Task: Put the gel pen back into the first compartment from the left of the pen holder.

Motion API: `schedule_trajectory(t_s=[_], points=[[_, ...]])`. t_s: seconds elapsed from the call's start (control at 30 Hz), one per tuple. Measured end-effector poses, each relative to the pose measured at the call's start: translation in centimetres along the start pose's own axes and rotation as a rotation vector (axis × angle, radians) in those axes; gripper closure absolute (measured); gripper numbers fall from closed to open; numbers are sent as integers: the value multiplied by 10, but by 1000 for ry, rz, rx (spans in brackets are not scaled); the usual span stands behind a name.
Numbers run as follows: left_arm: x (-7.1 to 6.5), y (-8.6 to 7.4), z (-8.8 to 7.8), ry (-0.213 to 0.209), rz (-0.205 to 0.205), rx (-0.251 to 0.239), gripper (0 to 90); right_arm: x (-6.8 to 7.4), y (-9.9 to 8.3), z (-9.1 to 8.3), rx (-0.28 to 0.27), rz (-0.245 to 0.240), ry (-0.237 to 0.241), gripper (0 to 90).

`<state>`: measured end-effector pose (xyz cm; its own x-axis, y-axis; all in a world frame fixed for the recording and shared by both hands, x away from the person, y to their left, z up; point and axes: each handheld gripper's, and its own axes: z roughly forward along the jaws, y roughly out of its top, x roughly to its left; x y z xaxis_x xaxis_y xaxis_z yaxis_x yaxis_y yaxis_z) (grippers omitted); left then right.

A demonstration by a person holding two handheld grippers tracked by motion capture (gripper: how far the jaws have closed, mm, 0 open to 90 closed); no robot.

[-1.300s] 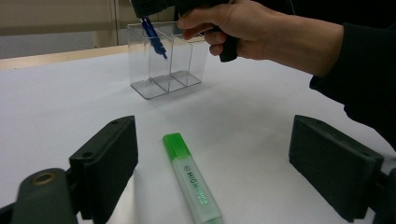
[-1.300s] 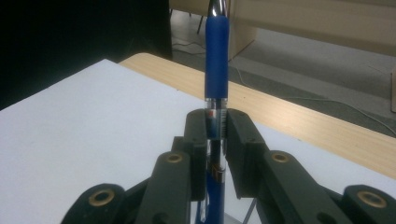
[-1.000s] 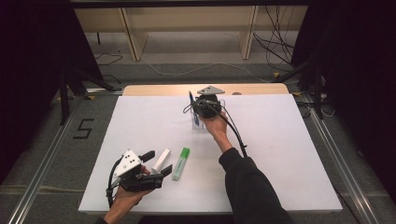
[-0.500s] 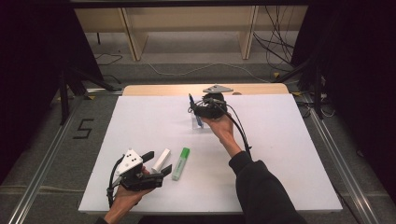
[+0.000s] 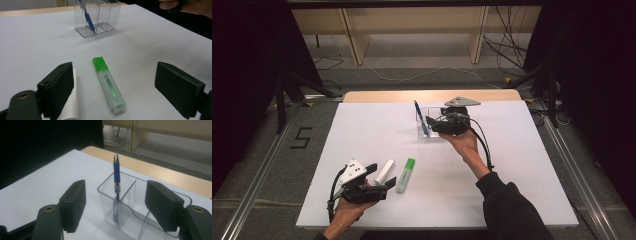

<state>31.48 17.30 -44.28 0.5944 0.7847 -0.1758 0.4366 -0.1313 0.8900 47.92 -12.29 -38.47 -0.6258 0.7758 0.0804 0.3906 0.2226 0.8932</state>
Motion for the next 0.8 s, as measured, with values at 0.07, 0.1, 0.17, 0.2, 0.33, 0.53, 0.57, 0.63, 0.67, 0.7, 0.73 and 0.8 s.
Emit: schedule_trajectory(t_s=[0.07, 0.1, 0.17, 0.2, 0.33, 0.53, 0.57, 0.63, 0.67, 0.7, 0.73, 0.8], points=[[0, 0, 1, 0, -9, 5, 151, -1, -4, -7, -2, 2, 17, 335], [1, -1, 2, 6, -9, 18, 152, -1, -9, -12, -4, 0, 23, 334], [1, -1, 2, 6, -12, 25, 152, -1, -11, -15, -6, -9, 27, 330], [1, -1, 2, 9, -10, 32, 154, 0, -15, -20, -1, -12, 30, 321], [1, -2, 4, 15, -11, 42, 155, 2, -21, -31, -4, -19, 39, 297], [1, -2, 5, 17, -7, 65, 155, 4, -33, -40, -4, -23, 57, 283], [1, -2, 6, 17, -10, 67, 155, 4, -36, -42, -7, -26, 61, 284], [2, -3, 6, 19, -12, 71, 157, 4, -42, -46, -4, -24, 66, 281], [2, -3, 7, 18, -15, 71, 161, 3, -47, -49, -4, -22, 68, 280], [2, -3, 7, 17, -18, 76, 161, 3, -47, -49, -4, -22, 68, 280], [1, -3, 7, 15, -21, 77, 161, 2, -50, -51, -9, -28, 72, 280], [0, -2, 8, 16, -18, 85, 160, 1, -59, -55, -8, -17, 69, 280]])
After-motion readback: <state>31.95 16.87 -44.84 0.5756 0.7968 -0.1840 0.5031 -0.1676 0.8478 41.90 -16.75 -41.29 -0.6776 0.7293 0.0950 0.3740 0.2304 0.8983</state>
